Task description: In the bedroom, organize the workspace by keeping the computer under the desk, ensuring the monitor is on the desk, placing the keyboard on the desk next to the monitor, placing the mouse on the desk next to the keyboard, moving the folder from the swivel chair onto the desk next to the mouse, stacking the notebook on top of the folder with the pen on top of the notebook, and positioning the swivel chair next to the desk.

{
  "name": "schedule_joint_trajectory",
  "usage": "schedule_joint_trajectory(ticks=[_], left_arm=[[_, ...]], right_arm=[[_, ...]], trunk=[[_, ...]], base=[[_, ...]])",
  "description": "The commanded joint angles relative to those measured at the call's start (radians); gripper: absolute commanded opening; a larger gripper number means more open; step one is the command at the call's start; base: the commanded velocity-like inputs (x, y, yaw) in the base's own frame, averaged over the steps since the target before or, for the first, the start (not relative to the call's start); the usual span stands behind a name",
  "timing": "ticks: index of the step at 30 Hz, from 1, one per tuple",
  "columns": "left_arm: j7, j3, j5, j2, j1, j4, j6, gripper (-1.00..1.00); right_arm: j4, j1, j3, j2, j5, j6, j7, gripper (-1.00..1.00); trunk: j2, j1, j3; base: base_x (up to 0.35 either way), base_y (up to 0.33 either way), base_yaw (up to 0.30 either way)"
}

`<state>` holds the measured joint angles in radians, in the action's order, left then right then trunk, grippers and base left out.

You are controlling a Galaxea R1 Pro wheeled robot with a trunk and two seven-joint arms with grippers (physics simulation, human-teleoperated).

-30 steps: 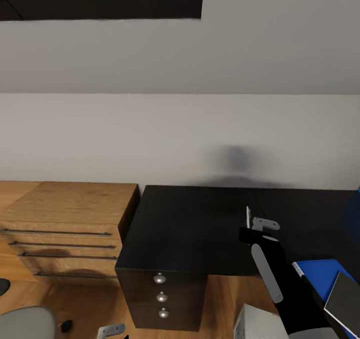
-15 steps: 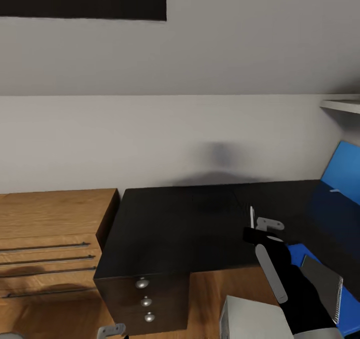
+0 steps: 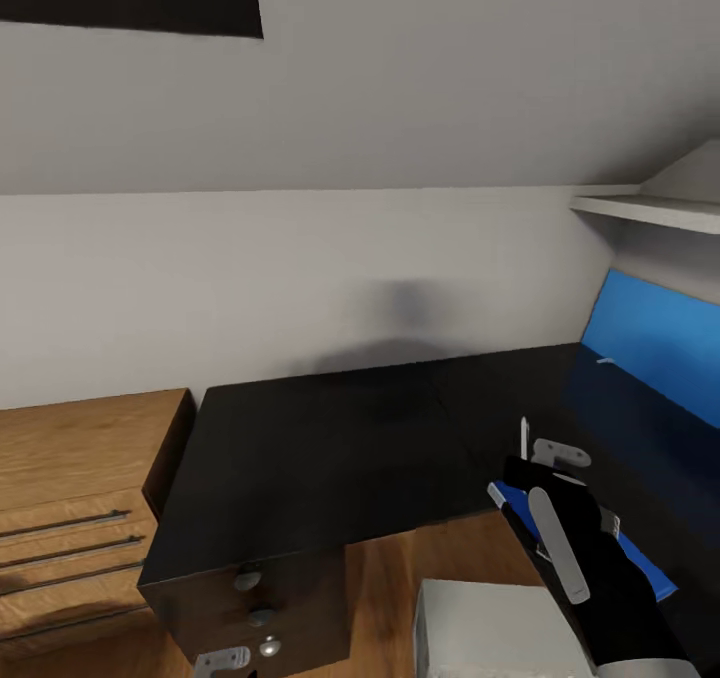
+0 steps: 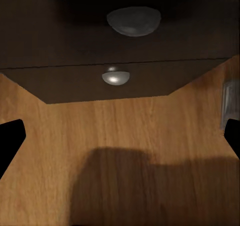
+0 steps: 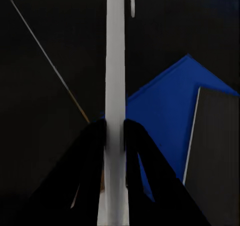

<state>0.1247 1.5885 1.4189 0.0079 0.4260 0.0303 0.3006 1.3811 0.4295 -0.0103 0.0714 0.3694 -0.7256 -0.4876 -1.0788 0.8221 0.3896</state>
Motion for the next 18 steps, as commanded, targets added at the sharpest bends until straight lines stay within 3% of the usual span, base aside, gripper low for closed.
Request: schedule_joint_trajectory(ticks=[1, 9, 18], left_arm=[[0.007, 0.008, 0.005, 0.0, 0.0, 0.002, 0.002, 1.0], [0.006, 0.009, 0.005, 0.0, 0.0, 0.002, 0.002, 1.0], [0.006, 0.01, 0.005, 0.002, 0.0, 0.003, 0.002, 1.0]], right_arm=[[0.0, 0.0, -0.001, 0.0, 0.012, -0.001, -0.009, -1.0], [-0.03, -0.007, -0.045, 0.002, 0.011, -0.001, -0.009, -1.0], [-0.049, -0.008, -0.058, 0.002, 0.011, -0.001, -0.009, -1.0]], trunk=[[-0.001, 0.0, 0.001], [-0.001, 0.0, 0.001], [-0.001, 0.0, 0.001]], base=[[0.0, 0.0, -0.269], [0.0, 0.0, -0.269], [0.0, 0.0, -0.269]])
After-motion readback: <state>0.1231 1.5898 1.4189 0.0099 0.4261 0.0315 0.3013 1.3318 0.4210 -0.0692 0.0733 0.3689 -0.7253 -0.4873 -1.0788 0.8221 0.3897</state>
